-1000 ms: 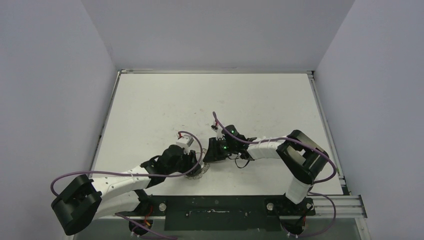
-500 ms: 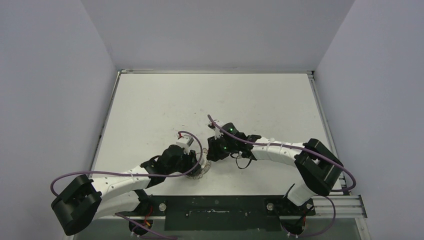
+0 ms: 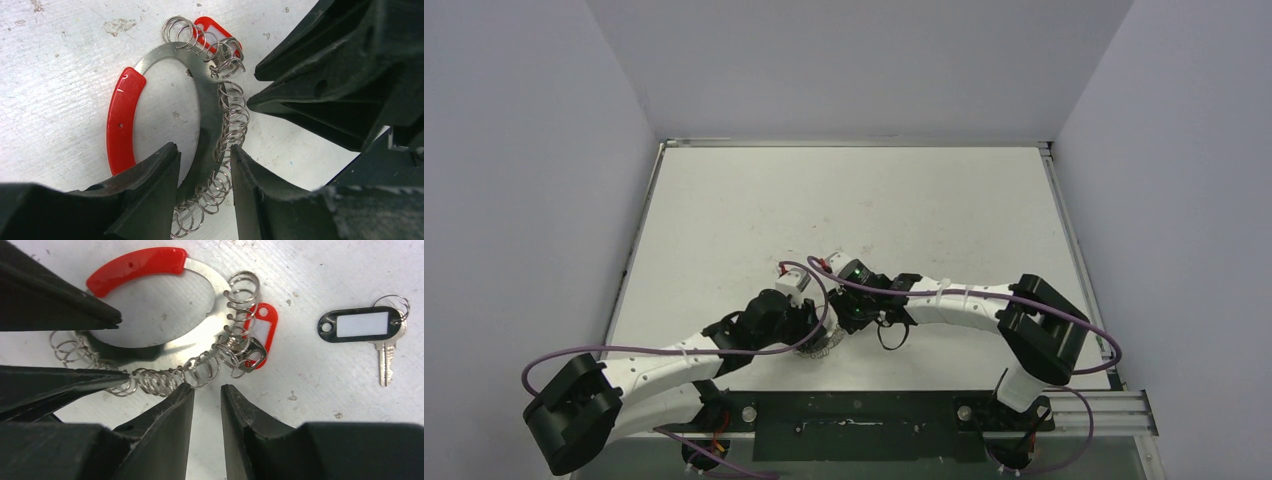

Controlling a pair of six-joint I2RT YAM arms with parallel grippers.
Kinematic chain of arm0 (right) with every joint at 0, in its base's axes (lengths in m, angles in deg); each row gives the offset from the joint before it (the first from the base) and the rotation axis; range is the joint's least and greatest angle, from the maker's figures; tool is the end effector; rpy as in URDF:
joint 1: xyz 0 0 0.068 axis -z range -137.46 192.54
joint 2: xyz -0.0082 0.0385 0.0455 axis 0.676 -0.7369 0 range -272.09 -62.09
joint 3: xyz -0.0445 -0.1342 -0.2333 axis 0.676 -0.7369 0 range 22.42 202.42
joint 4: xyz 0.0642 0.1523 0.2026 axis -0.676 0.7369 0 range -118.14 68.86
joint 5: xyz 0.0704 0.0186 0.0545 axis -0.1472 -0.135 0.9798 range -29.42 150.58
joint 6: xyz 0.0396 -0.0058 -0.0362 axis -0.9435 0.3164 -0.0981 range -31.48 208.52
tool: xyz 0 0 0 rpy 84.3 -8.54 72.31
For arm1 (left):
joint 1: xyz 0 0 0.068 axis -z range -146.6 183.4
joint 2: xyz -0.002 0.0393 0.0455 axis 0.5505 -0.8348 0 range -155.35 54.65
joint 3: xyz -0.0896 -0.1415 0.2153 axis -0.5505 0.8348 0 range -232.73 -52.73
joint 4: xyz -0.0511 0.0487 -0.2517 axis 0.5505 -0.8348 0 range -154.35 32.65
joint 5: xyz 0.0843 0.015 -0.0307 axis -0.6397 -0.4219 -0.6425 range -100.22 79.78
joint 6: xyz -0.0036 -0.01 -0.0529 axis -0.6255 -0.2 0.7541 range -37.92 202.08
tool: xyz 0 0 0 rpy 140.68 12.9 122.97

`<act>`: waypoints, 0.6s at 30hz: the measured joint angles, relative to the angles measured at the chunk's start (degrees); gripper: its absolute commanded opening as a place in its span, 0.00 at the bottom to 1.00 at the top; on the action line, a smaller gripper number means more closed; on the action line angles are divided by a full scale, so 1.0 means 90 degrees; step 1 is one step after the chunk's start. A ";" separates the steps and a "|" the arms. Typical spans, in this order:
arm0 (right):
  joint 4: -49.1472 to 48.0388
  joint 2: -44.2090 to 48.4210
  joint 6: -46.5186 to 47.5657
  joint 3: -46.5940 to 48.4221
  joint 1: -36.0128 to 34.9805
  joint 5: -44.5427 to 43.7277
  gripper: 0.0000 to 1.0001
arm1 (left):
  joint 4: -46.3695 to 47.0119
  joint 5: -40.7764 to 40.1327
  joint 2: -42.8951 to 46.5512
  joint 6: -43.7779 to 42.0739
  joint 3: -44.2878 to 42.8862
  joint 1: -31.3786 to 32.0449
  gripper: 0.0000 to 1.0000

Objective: Put the keys on the keyring
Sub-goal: Adjust the keyring at the center of the board.

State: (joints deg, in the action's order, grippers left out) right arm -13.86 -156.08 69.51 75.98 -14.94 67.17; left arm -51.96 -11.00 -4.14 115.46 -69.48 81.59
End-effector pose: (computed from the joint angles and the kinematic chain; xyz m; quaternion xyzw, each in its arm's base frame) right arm 0.1723 0.2779 0.1743 -0.3299 0.8925 0.2303 0.2037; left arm 0.1293 -0.1438 0.1544 0.1121 0.8864 -0.2887 0.3440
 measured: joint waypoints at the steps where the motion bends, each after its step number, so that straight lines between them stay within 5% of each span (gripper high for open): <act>1: 0.0034 -0.0024 0.0017 0.0007 0.0000 -0.0058 0.27 | 0.0000 0.0000 0.0010 -0.0002 0.0000 0.0000 0.39; 18: 0.0022 -0.0449 0.0073 0.0192 -0.0002 -0.0136 0.32 | 0.0000 -0.0002 0.0078 -0.0017 0.0000 -0.0005 0.39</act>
State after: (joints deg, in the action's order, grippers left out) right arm -13.66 -160.13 70.17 77.71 -14.96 65.94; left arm -51.96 -11.02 -3.44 115.31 -69.48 81.54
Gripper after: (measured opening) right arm 0.310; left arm 0.396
